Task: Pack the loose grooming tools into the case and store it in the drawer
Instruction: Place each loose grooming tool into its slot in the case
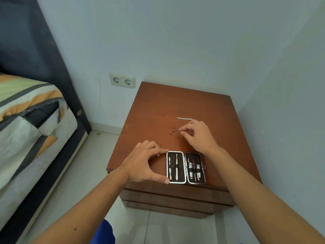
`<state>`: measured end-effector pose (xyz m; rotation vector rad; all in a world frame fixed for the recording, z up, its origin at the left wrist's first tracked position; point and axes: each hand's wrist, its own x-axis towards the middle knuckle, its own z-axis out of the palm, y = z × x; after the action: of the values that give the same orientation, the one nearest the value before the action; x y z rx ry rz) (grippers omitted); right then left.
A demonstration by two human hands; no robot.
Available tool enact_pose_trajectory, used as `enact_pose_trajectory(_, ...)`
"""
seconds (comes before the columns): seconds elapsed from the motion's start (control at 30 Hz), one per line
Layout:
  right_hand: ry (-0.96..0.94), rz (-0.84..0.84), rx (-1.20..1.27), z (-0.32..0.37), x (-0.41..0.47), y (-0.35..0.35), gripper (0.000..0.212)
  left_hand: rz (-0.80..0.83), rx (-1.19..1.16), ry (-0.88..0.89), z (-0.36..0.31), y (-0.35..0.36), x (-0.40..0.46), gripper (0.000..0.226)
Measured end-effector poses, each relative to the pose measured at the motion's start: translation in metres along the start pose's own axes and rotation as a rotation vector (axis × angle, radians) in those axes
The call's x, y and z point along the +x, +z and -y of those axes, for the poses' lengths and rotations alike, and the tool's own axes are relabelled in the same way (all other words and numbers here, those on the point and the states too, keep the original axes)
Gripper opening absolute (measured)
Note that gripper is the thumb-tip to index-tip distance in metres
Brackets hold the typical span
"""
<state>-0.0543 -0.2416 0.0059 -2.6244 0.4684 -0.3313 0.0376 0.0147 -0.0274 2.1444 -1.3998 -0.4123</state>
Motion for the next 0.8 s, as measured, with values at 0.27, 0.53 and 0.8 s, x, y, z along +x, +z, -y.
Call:
enact_pose_trajectory(0.27, -0.094, 0.088, -0.137, 0.004, 0.027, 0.012, 0.013, 0.005, 0.005, 0.006, 0.001, 0.0, 0.0, 0.101)
enact_pose_trajectory(0.53, -0.027, 0.253, -0.242, 0.011, 0.023, 0.017, 0.013, -0.012, 0.019, 0.014, 0.0, 0.001, 0.001, 0.103)
enact_pose_trajectory(0.8, -0.045, 0.23, -0.234, 0.011, 0.017, 0.004, 0.013, -0.004, 0.024, 0.009, 0.0, 0.001, 0.0, 0.104)
